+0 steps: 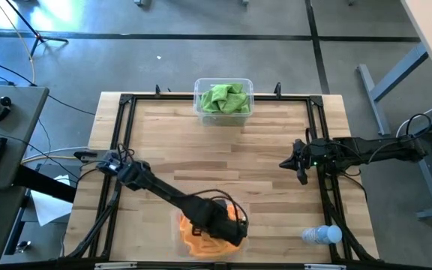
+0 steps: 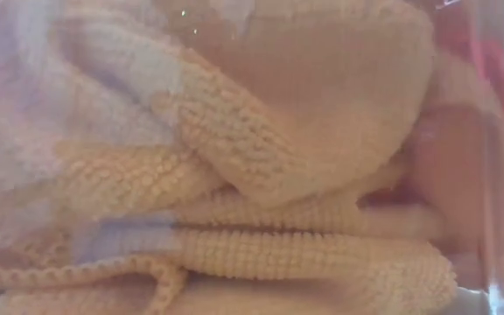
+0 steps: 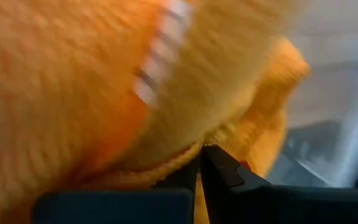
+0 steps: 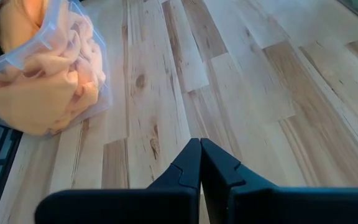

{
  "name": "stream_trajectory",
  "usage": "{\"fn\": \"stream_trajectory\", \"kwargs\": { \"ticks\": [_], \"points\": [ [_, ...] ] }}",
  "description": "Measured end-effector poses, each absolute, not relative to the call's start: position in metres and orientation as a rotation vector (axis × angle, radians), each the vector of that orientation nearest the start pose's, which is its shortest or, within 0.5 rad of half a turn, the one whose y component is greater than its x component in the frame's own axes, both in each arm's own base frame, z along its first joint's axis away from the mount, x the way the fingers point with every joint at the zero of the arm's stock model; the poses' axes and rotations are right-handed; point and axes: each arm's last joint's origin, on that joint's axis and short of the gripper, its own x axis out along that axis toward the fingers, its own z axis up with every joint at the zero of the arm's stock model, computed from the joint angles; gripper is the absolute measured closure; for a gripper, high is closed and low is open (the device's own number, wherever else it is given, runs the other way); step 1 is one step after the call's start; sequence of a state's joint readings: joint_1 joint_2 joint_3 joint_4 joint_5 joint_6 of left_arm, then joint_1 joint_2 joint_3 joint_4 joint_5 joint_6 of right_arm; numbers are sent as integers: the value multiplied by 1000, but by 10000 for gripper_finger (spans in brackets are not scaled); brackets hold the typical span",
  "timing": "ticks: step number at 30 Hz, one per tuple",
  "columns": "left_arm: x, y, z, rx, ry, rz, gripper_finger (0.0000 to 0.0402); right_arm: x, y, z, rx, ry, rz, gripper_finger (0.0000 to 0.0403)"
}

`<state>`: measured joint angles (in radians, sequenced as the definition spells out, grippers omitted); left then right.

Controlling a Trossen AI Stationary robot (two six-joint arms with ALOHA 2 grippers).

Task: Sort microfiber towel by color & place in baskets
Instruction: Put the yellow towel into the bottom transparent bin

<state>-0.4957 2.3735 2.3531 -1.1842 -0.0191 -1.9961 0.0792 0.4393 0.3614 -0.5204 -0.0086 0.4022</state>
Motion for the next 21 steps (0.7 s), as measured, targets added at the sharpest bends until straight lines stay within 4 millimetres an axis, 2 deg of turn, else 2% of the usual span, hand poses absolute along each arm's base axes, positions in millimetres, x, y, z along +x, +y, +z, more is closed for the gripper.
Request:
{"fn": "stream_trajectory", "kwargs": {
  "ticks": [4,12,15,21],
  "points": [
    [429,-241,239,-1403,1055,918,401,109,9,202,369,609,-37,403],
    [414,-248,237,-1366,1045,1043,401,109,9,201,368,614,-38,403],
    [413,-251,243,-1375,1022,1004,401,109,9,201,368,614,-38,403],
    [403,-249,273,-1385,923,943,401,109,9,201,368,617,-39,403]
  ]
}}
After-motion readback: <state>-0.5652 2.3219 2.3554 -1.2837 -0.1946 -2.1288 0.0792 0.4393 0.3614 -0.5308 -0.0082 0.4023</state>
